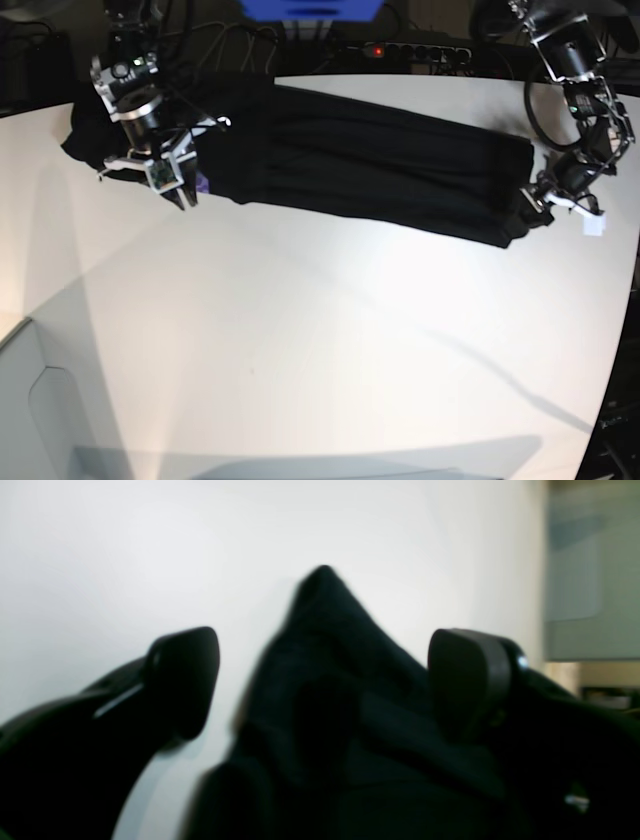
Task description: Fold the T-shirt properly
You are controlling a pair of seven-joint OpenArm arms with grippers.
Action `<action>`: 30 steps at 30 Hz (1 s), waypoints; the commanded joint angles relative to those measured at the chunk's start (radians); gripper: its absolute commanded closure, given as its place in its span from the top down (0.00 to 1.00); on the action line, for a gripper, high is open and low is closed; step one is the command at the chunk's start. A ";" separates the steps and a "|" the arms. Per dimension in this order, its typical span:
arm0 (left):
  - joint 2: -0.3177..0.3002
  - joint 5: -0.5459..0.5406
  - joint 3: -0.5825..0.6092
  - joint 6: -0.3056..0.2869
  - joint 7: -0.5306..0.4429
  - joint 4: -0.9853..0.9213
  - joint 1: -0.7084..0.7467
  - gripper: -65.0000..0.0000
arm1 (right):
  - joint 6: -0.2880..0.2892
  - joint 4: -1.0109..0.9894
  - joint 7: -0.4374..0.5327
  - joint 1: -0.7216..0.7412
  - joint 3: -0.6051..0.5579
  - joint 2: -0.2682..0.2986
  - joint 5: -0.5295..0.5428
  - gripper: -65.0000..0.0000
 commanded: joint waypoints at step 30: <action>-0.001 0.076 0.140 0.034 0.076 -0.004 0.154 0.97 | 0.003 0.002 0.022 0.007 0.001 0.002 0.013 0.10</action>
